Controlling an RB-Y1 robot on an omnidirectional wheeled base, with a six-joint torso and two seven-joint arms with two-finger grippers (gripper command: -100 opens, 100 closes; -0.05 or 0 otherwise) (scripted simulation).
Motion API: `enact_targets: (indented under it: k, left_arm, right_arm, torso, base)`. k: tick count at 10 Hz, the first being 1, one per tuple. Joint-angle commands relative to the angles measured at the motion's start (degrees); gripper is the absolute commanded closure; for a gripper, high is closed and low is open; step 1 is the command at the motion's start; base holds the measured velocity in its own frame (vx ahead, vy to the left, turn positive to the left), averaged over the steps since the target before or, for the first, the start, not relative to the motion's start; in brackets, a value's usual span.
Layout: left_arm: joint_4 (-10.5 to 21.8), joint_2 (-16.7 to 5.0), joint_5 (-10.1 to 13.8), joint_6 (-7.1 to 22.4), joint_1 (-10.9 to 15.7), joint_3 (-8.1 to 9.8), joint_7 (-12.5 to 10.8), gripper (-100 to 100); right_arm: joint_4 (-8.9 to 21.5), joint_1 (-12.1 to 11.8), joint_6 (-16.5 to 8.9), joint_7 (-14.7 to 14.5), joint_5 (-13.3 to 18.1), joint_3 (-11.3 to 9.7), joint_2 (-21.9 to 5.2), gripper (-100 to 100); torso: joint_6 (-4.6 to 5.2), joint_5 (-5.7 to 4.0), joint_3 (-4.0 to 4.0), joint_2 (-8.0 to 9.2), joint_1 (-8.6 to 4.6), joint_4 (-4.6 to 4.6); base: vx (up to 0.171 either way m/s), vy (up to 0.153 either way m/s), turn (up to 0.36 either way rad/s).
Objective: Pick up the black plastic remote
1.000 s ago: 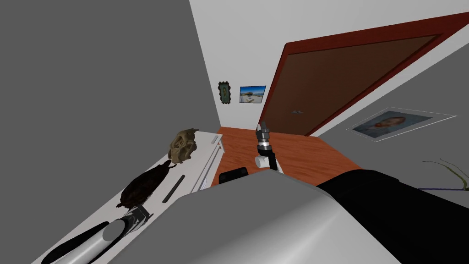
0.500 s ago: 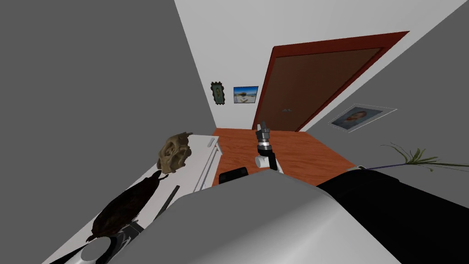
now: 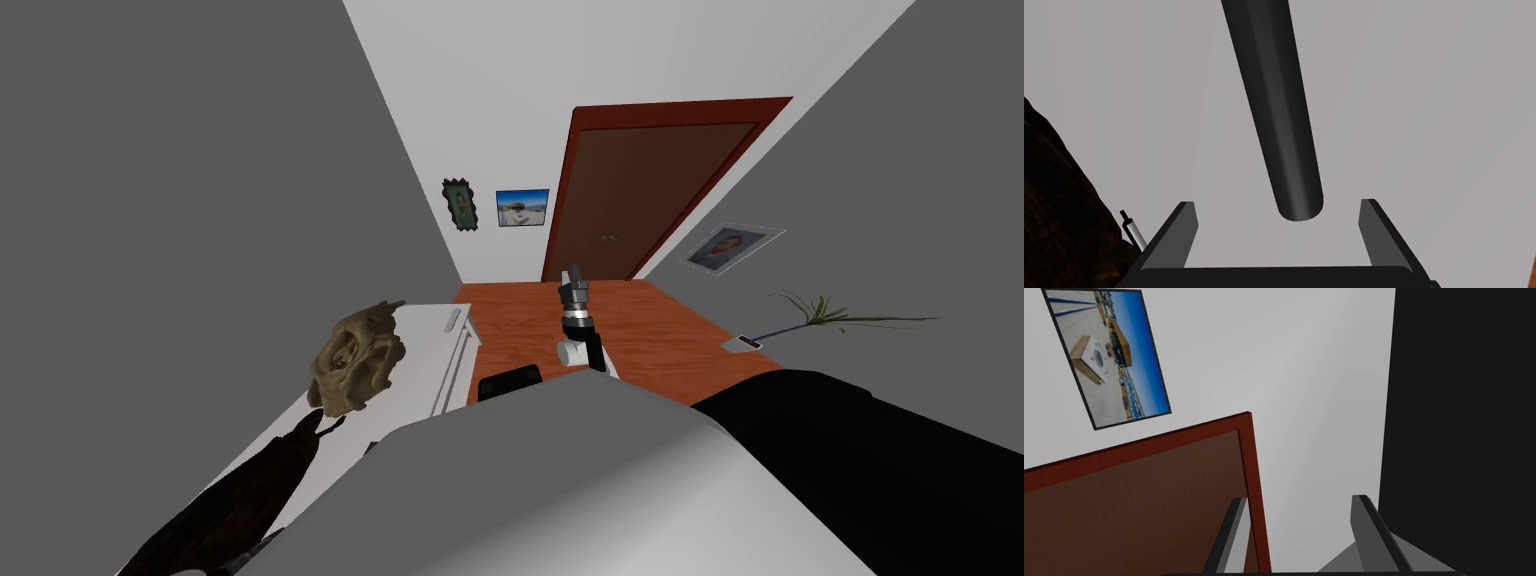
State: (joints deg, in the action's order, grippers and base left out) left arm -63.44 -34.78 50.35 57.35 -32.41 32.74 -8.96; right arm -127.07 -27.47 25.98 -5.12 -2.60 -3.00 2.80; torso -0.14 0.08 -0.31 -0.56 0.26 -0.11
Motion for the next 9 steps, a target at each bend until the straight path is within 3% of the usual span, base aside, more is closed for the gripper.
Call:
enact_targets:
  k: [1,3,7,8,9]
  left_arm:
    - [2.37,0.48,1.5,1.02,-0.17,0.39,0.03,-100]
    - [5.64,1.25,4.31,3.11,-0.89,1.24,-0.03,-100]
    - [8.82,2.3,7.17,5.0,-1.69,2.02,-0.08,-100]
    - [8.15,2.12,6.68,4.66,-1.66,1.92,-0.09,-100]
    - [8.28,2.14,6.79,4.76,-1.66,1.95,-0.02,0]
  right_arm:
    - [0.0,0.0,0.0,0.0,0.0,0.0,0.0,0]
    - [0.0,0.01,0.0,0.0,0.0,-0.01,0.0,0]
    - [0.0,0.0,0.0,0.0,0.0,0.0,0.0,0]
    - [0.0,0.0,0.0,0.0,0.0,0.0,0.0,0]
    - [0.0,0.0,0.0,0.0,0.0,0.0,0.0,0]
  torso:
    - [0.0,0.0,0.0,0.0,0.0,0.0]
    - [0.08,0.01,-0.04,-0.1,0.07,-0.01]
    - [0.03,0.0,-0.04,-0.08,0.04,-0.01]
    - [0.02,0.01,-0.04,-0.08,0.08,-0.01]
    - [0.0,-0.01,0.01,0.03,-0.03,0.0]
  base:
    - [0.051,0.026,-0.144]
    - [0.096,0.065,-0.298]
    - [0.07,0.055,-0.115]
    - [0.031,0.032,-0.028]
    - [0.006,0.006,0.003]
